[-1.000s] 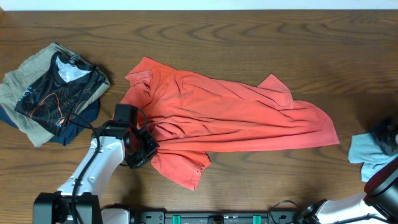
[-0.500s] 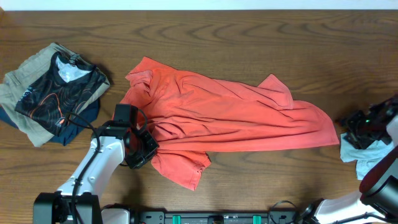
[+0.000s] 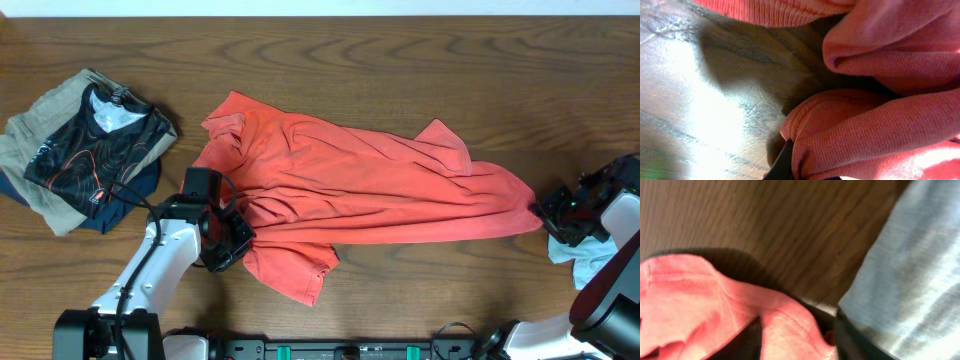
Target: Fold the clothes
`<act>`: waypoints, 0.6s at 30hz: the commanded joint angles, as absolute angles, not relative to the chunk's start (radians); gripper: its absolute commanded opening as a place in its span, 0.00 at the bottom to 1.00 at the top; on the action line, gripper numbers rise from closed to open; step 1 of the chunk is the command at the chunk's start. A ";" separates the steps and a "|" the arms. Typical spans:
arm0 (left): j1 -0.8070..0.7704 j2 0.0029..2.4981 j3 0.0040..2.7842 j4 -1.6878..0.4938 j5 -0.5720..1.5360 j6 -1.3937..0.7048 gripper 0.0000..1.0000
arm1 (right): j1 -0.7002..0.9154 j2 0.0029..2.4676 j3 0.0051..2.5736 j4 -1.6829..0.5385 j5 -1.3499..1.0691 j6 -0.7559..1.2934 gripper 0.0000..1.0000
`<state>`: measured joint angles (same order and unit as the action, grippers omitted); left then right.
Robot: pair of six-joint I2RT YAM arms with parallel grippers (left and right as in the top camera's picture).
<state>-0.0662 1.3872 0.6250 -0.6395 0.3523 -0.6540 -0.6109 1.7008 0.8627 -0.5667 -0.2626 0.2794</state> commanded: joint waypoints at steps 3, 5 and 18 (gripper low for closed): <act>-0.059 1.378 0.637 -0.655 0.332 -0.655 0.06 | -0.595 1.769 0.789 -0.574 -0.233 0.276 0.20; -0.059 1.378 0.637 -0.655 0.331 -0.655 0.06 | -0.595 1.769 0.789 -0.579 -0.233 0.276 0.05; -0.059 1.378 0.637 -0.654 0.331 -0.654 0.06 | -0.612 1.765 0.860 -0.729 -0.237 0.276 0.01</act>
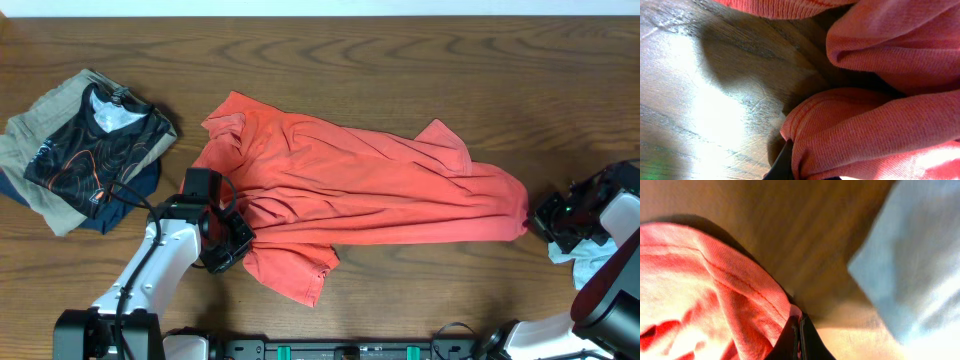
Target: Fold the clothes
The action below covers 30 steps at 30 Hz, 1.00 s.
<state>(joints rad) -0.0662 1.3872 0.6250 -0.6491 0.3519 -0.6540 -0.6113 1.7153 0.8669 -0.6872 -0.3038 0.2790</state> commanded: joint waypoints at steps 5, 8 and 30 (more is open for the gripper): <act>-0.059 1.378 0.637 -0.659 0.331 -0.654 0.08 | -0.615 1.747 0.936 -0.827 -0.237 0.259 0.01; -0.059 1.378 0.637 -0.677 0.332 -0.654 0.21 | -0.615 1.720 0.963 -0.865 -0.237 0.247 0.01; -0.079 1.317 0.763 -0.858 0.486 -0.376 0.06 | -0.615 1.391 1.070 -1.069 -0.364 0.164 0.01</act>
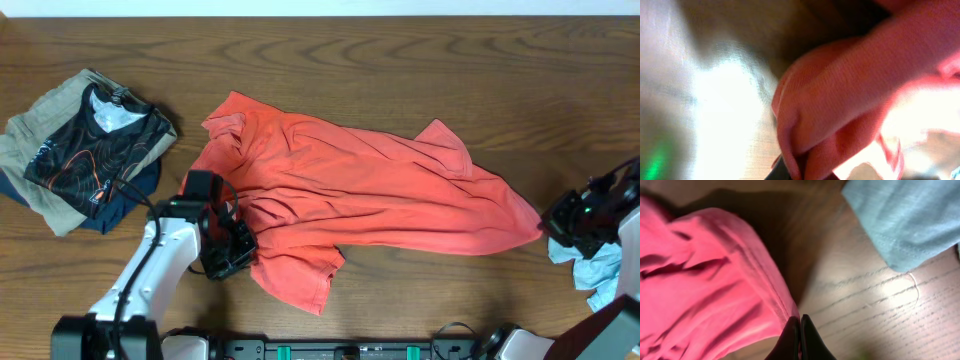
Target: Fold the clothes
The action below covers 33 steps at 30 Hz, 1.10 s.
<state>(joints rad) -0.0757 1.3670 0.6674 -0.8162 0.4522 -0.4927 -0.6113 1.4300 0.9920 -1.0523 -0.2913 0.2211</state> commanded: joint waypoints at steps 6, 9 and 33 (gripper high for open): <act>-0.079 1.185 0.992 -0.965 0.478 -0.292 0.06 | -0.614 1.337 1.268 -1.177 -0.438 0.106 0.01; -0.079 1.132 1.078 -0.971 0.453 -0.292 0.06 | -0.614 1.313 1.349 -1.222 -0.438 0.086 0.01; -0.009 1.013 1.772 -1.129 0.400 -0.292 0.06 | -0.669 1.242 2.094 -1.451 -0.339 0.149 0.01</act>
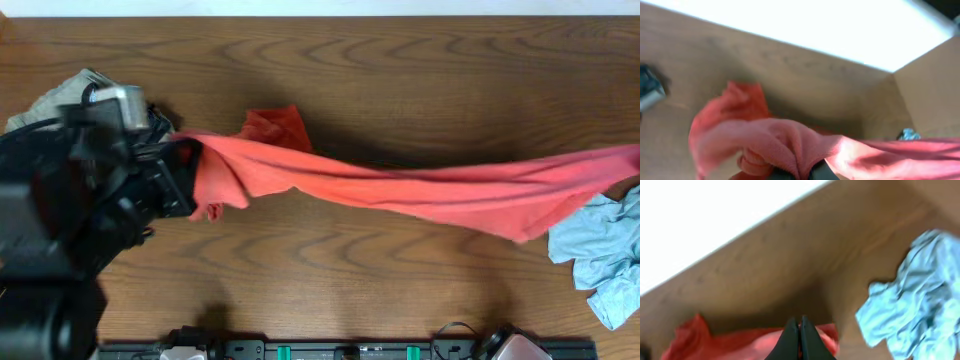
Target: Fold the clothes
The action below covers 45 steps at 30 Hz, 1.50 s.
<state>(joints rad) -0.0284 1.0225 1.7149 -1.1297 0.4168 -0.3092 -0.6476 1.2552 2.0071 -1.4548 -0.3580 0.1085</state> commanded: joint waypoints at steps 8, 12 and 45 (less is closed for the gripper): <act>0.006 1.071 1.792 -1.108 0.392 -0.292 0.06 | -0.673 1.305 2.178 -1.464 -0.304 0.160 0.01; 0.006 1.177 1.792 -1.121 0.393 -0.292 0.06 | -0.647 1.406 2.178 -1.485 -0.308 0.159 0.01; 0.105 1.658 2.112 -0.876 0.617 -0.363 0.06 | -0.495 1.745 2.323 -1.177 -0.069 0.303 0.01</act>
<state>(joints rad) 0.0982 1.6218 2.1353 -0.7013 0.5621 -0.4660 -0.4847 1.6917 2.3566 -1.0904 -0.2085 0.3710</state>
